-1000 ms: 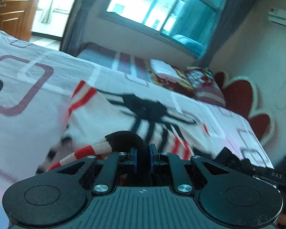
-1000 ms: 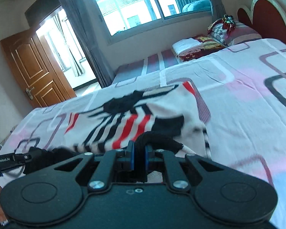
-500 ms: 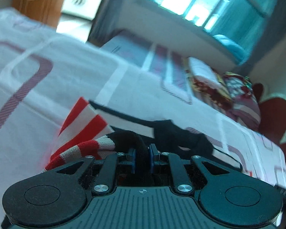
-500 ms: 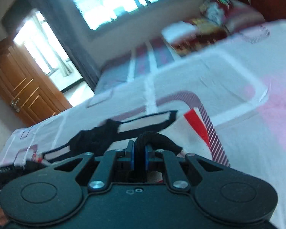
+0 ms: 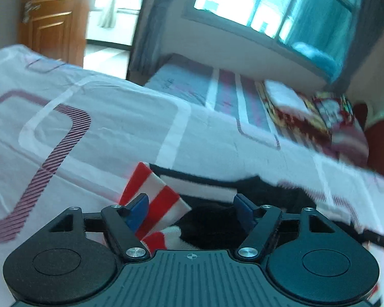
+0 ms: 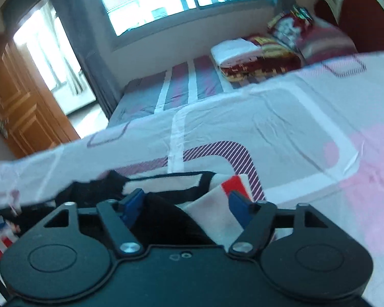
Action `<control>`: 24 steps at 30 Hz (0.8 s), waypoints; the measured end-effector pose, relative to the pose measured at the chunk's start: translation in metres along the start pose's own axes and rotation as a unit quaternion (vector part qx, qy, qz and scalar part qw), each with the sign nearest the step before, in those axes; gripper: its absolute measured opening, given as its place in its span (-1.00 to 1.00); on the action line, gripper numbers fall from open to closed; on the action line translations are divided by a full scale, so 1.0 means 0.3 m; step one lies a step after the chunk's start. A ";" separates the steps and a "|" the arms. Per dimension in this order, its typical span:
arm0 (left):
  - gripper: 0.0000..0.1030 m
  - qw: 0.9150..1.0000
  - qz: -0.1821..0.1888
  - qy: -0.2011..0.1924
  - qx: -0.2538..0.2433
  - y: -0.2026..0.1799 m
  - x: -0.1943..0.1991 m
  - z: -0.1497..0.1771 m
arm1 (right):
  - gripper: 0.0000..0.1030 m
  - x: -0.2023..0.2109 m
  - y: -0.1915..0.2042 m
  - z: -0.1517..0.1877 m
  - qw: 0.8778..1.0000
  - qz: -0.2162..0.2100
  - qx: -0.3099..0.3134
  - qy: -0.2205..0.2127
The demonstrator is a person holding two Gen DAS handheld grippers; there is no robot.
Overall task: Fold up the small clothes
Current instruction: 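Lift the hem with both tools, fold it over the body, open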
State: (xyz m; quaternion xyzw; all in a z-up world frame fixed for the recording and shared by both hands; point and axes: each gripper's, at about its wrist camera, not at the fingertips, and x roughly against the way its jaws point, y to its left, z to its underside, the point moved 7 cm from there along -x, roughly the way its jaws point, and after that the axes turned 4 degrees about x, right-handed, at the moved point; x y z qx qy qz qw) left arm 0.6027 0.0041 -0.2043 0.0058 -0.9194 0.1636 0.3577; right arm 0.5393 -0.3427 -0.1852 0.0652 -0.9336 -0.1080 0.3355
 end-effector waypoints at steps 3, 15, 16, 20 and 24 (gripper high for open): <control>0.39 1.000 -0.002 0.010 -0.025 -0.003 -0.013 0.004 | 0.43 -0.026 0.025 0.012 0.999 -0.007 0.032 0.018; 0.41 0.999 0.003 0.006 -0.038 0.017 0.031 0.030 | 0.60 -0.009 0.000 -0.020 1.000 -0.006 0.031 0.003; 0.43 0.998 0.000 0.016 -0.054 0.010 0.019 0.044 | 0.60 -0.020 0.003 -0.003 0.999 0.001 0.044 0.011; 0.48 0.998 0.003 0.030 -0.053 0.004 0.012 0.071 | 0.45 -0.066 0.022 0.034 0.998 -0.006 0.059 0.037; 0.79 0.998 0.004 -0.007 -0.061 0.025 0.075 0.061 | 0.05 -0.081 0.060 0.044 0.995 -0.009 0.087 0.042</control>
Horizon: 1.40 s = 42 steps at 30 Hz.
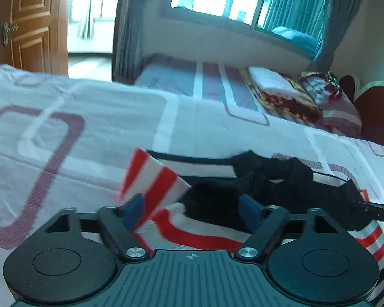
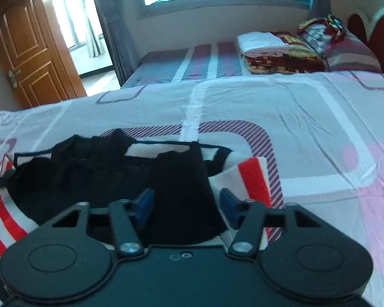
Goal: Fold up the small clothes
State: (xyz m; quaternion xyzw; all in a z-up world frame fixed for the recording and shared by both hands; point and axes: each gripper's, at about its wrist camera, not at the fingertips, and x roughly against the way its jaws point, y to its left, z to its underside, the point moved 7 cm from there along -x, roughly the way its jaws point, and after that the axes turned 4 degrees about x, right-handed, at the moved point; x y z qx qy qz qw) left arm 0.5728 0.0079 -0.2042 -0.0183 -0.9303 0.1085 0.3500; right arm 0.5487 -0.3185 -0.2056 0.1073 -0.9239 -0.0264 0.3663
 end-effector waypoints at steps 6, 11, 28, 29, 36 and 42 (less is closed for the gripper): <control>0.81 0.999 -0.030 0.014 -0.031 0.002 -0.043 -0.002 | -0.25 0.004 0.000 0.001 1.000 -0.009 -0.003 -0.009; -0.72 0.997 -0.043 0.048 -0.037 -0.015 -0.119 0.033 | -0.54 0.003 0.010 0.001 1.000 -0.014 0.001 -0.008; -0.81 0.995 -0.096 -0.025 -0.015 -0.029 -0.080 0.018 | -0.72 -0.011 -0.051 -0.023 0.997 0.057 -0.023 -0.045; -0.81 0.995 -0.089 -0.027 -0.017 -0.039 -0.060 0.019 | -0.60 -0.001 -0.048 -0.022 0.998 0.050 -0.025 -0.041; -0.81 0.997 0.015 0.009 -0.073 -0.235 0.053 0.090 | -0.37 0.127 0.063 -0.022 0.999 -0.010 -0.013 -0.047; -0.81 0.990 0.025 0.033 -0.138 -0.359 0.007 0.210 | -0.44 0.153 0.312 0.072 0.994 -0.080 0.071 -0.011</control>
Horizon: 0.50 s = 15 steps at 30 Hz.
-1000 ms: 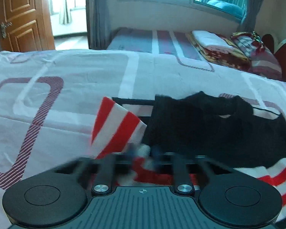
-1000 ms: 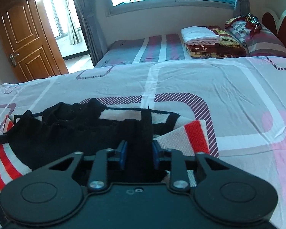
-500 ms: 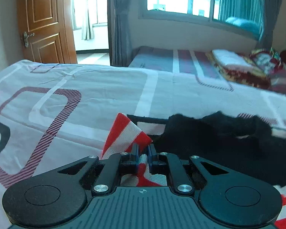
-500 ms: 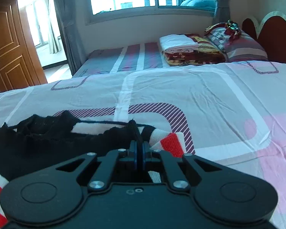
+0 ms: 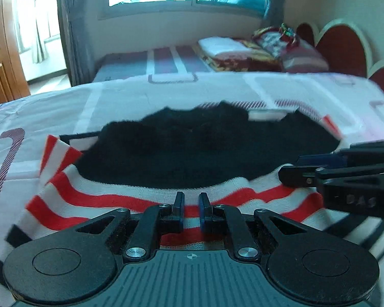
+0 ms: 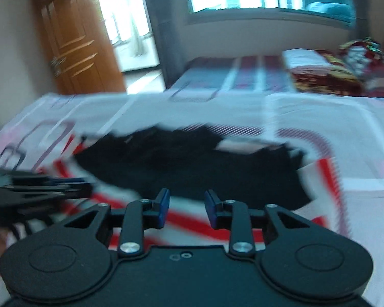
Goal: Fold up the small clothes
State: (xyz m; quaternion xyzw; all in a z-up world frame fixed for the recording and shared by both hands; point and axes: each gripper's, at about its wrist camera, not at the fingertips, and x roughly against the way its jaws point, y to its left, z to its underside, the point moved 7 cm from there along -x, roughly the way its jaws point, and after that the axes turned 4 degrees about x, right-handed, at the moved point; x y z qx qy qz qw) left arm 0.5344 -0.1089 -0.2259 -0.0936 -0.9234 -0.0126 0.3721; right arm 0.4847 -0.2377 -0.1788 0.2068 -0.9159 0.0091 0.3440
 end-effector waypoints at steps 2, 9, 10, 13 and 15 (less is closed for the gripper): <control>-0.81 1.000 -0.012 -0.009 0.012 0.009 -0.026 -0.010 | -0.44 -0.056 0.019 0.017 0.999 0.021 0.028 0.016; -0.81 0.997 -0.044 -0.008 0.062 0.068 -0.112 -0.068 | -0.41 -0.194 -0.062 -0.014 0.998 0.068 0.006 0.011; -0.81 0.997 -0.044 -0.004 0.070 0.075 -0.121 -0.072 | -0.41 -0.200 -0.059 -0.014 0.997 0.073 0.014 0.008; -0.81 0.995 -0.046 0.006 0.089 0.076 -0.113 -0.076 | -0.39 -0.194 -0.060 -0.014 0.997 0.077 0.011 0.011; -0.81 0.995 -0.049 0.008 0.088 0.067 -0.104 -0.077 | -0.38 -0.169 -0.059 -0.021 0.998 0.064 -0.004 0.012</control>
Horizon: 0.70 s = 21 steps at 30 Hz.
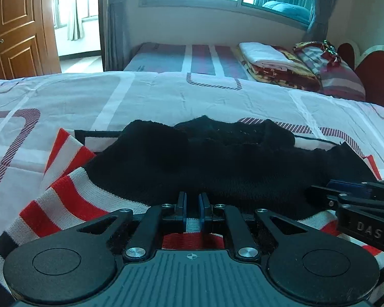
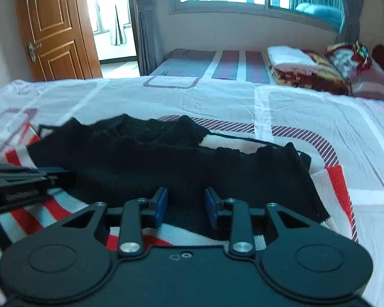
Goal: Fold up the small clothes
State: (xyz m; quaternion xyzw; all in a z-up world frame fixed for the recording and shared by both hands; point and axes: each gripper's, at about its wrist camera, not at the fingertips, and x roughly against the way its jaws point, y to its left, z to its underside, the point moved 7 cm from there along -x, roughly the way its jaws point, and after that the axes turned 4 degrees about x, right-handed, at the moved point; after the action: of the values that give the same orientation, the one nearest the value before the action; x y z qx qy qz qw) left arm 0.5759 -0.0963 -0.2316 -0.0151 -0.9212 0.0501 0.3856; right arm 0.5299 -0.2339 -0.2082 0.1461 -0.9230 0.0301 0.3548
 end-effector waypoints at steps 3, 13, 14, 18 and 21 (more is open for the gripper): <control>-0.81 1.000 -0.001 0.005 0.007 -0.015 0.006 -0.007 | -0.35 0.039 -0.001 -0.009 1.000 -0.008 -0.004 -0.010; -0.81 0.999 -0.014 0.024 0.023 0.075 -0.016 -0.027 | -0.28 -0.005 -0.099 0.001 0.999 0.043 -0.009 0.009; -0.81 0.999 -0.015 0.025 0.027 0.090 -0.015 -0.027 | -0.30 0.001 -0.126 0.008 0.999 0.050 -0.014 0.006; -0.81 0.999 -0.016 0.028 0.029 0.114 -0.002 -0.018 | -0.43 0.029 -0.183 0.027 0.998 0.045 -0.046 0.008; -0.80 0.999 -0.012 0.031 0.028 0.115 0.019 -0.011 | -0.22 0.067 -0.157 0.029 0.997 0.053 -0.048 0.006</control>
State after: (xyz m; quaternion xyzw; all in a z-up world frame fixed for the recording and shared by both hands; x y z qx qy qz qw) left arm 0.5738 -0.0613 -0.2288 0.0056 -0.9074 0.0704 0.4144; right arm 0.5240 -0.2853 -0.2036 0.0793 -0.9276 0.0054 0.3650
